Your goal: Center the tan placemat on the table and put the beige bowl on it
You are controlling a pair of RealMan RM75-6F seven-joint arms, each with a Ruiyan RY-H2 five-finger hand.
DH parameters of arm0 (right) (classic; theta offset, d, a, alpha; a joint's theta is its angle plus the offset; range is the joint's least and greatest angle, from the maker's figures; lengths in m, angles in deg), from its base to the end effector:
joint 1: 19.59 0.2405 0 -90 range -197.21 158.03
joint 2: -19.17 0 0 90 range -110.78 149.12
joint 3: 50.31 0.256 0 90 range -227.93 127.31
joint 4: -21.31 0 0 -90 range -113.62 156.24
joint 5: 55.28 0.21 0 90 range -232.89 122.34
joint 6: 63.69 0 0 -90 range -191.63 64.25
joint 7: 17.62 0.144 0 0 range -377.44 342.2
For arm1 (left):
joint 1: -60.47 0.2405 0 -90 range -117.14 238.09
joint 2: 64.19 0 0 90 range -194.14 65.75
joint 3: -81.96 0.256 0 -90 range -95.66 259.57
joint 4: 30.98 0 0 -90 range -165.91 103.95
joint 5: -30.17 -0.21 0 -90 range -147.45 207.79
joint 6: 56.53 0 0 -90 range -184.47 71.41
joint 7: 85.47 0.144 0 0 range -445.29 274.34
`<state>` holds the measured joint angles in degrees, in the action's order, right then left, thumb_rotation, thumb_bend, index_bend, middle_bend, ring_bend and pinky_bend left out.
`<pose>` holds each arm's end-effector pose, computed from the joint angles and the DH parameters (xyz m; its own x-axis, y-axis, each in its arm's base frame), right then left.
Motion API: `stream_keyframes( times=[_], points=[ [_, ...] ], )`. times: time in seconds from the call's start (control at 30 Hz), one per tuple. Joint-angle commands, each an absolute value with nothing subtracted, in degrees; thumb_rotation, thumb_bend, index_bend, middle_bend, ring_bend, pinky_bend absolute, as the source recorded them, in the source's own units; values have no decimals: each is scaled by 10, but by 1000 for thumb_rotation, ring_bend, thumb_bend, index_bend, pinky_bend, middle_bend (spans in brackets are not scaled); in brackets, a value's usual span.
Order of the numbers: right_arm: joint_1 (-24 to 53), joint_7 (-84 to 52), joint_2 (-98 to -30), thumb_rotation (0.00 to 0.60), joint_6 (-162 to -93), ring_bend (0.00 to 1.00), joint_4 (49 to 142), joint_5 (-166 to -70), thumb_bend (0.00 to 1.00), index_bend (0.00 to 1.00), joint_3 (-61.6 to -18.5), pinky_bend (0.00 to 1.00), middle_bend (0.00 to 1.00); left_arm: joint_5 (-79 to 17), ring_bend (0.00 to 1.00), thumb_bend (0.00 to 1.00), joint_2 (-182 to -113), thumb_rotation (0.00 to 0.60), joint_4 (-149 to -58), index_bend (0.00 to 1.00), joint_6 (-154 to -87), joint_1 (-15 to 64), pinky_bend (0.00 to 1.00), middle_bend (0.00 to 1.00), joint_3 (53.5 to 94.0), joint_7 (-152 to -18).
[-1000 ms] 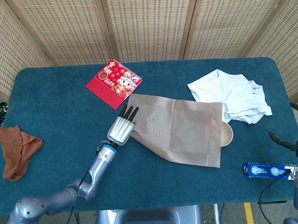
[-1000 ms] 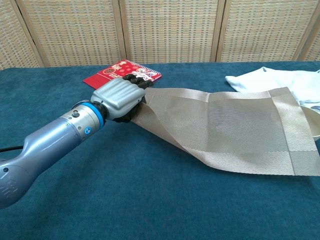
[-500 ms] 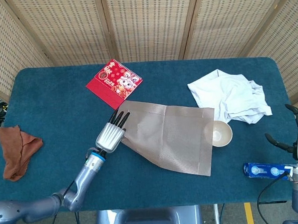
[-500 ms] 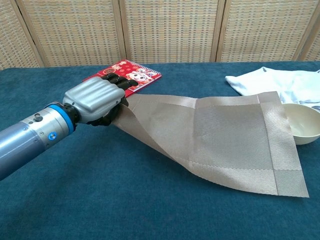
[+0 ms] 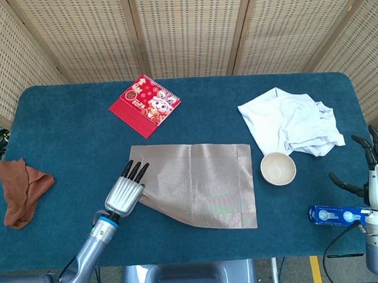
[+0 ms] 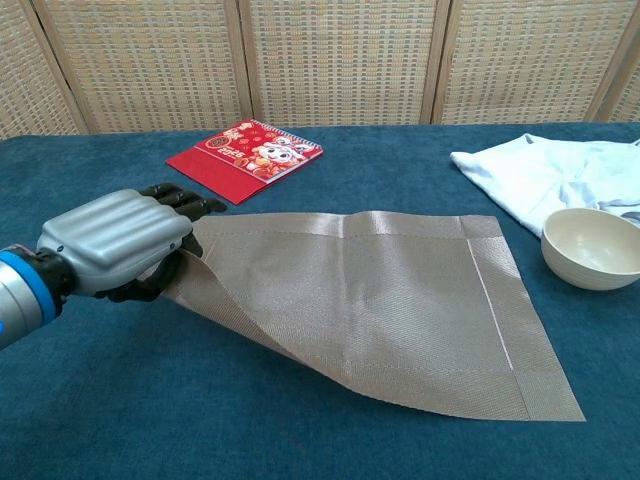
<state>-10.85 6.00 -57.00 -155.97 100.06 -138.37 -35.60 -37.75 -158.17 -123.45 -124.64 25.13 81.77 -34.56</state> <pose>-0.3081 -0.2377 0.1655 -0.0312 0.3282 0.9441 -0.9933 -0.1155 0.0073 -0.1528 0.2612 -0.0445 0.7512 0.0895 0.6539 0.6111 -0.4687 -0.6379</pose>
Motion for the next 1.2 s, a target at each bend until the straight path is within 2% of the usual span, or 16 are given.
stream_keyframes(
  times=[0.03, 0.23, 0.33, 0.4, 0.47, 0.53, 0.57, 0.7, 1.0, 1.2],
  points=[
    [-109, 57, -569, 600, -1562, 0, 1004, -1387, 253, 223, -358, 0, 0, -367, 0, 613, -1571, 600, -1267, 783, -1257, 268, 0, 0, 835, -327],
    [-112, 54, -567, 600, -1569, 0, 1011, -1392, 254, 223, -361, 0, 0, -376, 0, 612, -1564, 600, -1287, 775, -1261, 277, 0, 0, 849, -325],
    [-112, 54, -566, 600, -1570, 0, 1014, -1394, 253, 224, -362, 0, 0, -381, 0, 611, -1559, 600, -1291, 715, -1263, 281, 0, 0, 853, -325],
    [-112, 52, -566, 600, -1572, 0, 1015, -1396, 253, 224, -363, 0, 0, -385, 0, 590, -1554, 600, -1293, 582, -1261, 282, 0, 0, 856, -328],
    [-112, 52, -566, 600, -1573, 0, 1017, -1399, 253, 224, -365, 0, 0, -390, 0, 515, -1546, 600, -1294, 287, -1258, 283, 0, 0, 860, -331],
    [-112, 51, -567, 600, -1574, 0, 1017, -1401, 253, 224, -366, 0, 0, -398, 0, 447, -1540, 600, -1292, 96, -1258, 284, 0, 0, 862, -335],
    [-112, 51, -567, 600, -1574, 0, 1018, -1402, 253, 224, -366, 0, 0, -402, 0, 424, -1538, 600, -1291, 43, -1259, 285, 0, 0, 862, -338],
    [-112, 48, -567, 600, -1576, 0, 1018, -1406, 253, 224, -369, 0, 0, -411, 0, 344, -1534, 600, -1289, 0, -1264, 289, 0, 0, 861, -349],
    [-113, 41, -566, 600, -1582, 0, 1026, -1417, 252, 224, -375, 0, 0, -447, 0, 343, -1489, 600, -1339, 0, -1287, 316, 0, 0, 875, -398],
    [-112, 26, -566, 600, -1586, 0, 1031, -1426, 252, 223, -381, 0, 0, -504, 0, 343, -1445, 600, -1359, 0, -1345, 353, 0, 0, 889, -436]
  ],
)
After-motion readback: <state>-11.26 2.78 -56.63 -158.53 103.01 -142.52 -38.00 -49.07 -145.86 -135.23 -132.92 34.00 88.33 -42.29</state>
